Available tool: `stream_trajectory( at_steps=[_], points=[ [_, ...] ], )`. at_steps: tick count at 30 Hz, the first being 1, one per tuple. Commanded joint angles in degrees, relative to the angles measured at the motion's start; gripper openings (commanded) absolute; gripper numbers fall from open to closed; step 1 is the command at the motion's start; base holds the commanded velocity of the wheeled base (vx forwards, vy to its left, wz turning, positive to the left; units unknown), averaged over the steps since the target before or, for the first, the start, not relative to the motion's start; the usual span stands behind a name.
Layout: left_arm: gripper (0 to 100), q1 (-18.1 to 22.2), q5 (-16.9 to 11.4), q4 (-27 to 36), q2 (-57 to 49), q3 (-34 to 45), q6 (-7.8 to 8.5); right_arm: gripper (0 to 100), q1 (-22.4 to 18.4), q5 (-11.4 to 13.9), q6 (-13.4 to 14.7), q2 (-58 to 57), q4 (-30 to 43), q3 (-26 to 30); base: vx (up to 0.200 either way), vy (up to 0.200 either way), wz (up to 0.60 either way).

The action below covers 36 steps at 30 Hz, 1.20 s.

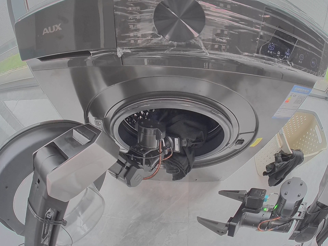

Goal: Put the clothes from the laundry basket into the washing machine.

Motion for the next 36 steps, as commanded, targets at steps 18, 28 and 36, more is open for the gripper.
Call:
stream_trajectory(
  at_steps=[18,28,36],
  points=[
    [0,1.1,5.4,-4.5,10.2,-21.4,-4.64,100,1.6,-1.4,0.1,0.0,-0.1,0.2,0.0,0.0,0.0],
    [0,1.8,6.8,-7.0,14.8,-33.0,-4.29,100,1.6,-1.4,0.2,0.2,0.0,-0.2,0.0,0.0,0.0],
    [0,2.1,6.8,-7.7,16.9,-36.2,-3.85,100,1.6,-1.3,0.2,0.2,0.0,-0.1,0.0,0.0,0.0]
  ],
)
